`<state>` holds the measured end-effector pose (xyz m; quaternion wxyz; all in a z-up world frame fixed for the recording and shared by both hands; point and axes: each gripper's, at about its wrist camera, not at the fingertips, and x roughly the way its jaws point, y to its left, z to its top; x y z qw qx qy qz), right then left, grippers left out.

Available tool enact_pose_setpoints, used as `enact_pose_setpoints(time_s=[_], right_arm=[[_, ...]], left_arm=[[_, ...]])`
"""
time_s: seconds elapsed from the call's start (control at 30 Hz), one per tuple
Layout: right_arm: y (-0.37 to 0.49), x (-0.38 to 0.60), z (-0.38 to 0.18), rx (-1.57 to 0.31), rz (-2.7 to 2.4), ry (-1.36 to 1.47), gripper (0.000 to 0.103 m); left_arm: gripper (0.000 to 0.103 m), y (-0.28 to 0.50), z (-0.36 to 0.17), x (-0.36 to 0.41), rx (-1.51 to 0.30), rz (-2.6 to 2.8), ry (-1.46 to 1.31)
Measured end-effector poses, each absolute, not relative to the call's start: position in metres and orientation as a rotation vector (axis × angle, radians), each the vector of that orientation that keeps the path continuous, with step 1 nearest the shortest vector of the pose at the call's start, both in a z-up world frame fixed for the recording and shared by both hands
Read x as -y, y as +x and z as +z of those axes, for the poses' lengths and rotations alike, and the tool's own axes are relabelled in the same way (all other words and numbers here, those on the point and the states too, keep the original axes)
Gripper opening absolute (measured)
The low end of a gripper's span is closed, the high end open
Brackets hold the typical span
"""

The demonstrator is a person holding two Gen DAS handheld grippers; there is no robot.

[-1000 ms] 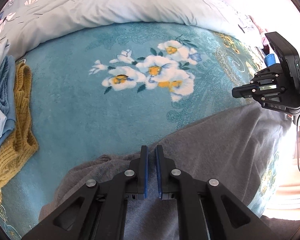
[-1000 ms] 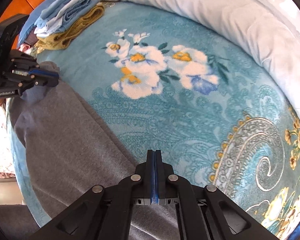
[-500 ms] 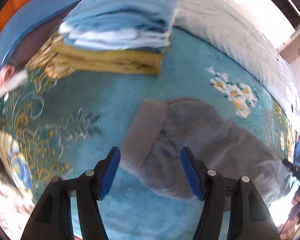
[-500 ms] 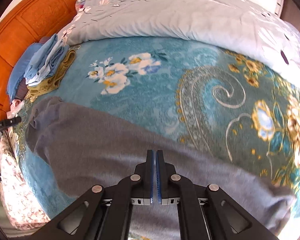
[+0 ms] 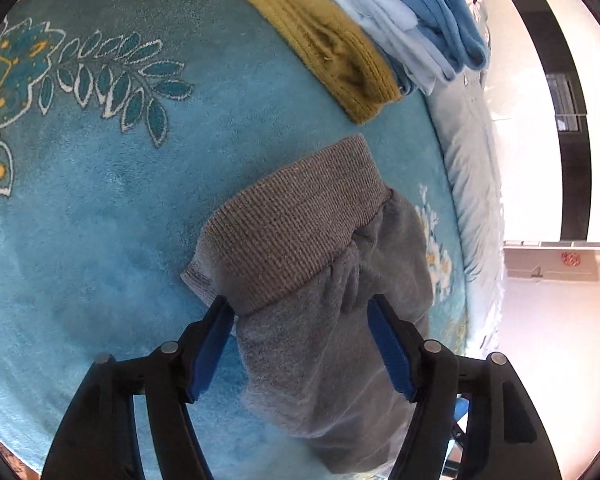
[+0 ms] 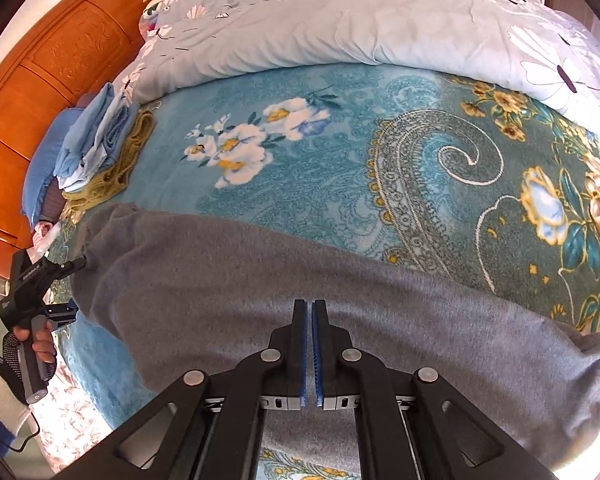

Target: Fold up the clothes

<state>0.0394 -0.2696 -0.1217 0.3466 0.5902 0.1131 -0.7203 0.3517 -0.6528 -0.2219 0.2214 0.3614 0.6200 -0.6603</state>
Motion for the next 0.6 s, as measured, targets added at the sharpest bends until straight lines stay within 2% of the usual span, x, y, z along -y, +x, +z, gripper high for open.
enact_pose_setpoints(time_s=[0.07,0.1,0.13,0.2,0.37,0.6], right_arm=[[0.041,0.271,-0.123,-0.301,-1.865,1.539,0.005],[0.042,0.270,-0.126,-0.295,-1.865,1.551,0.005],[0.043,0.269,-0.128,-0.289,-1.864,1.563,0.006],[0.045,0.264,-0.132,-0.268,-1.866,1.588,0.007],[0.051,0.248,-0.139,-0.253,-1.876,1.641,0.008],[0.053,0.217,-0.146,-0.173,-1.936,1.702,0.008]], left_arm=[[0.068,0.349,-0.221,0.655,-1.694,-1.832,1.006],[0.042,0.347,-0.218,0.655,-1.660,-1.835,1.015],[0.029,0.345,-0.215,0.655,-1.630,-1.844,1.023],[0.020,0.341,-0.207,0.656,-1.574,-1.867,1.037],[0.017,0.333,-0.181,0.662,-1.480,-1.958,1.000],[0.020,0.326,-0.205,0.660,-1.468,-1.897,1.091]])
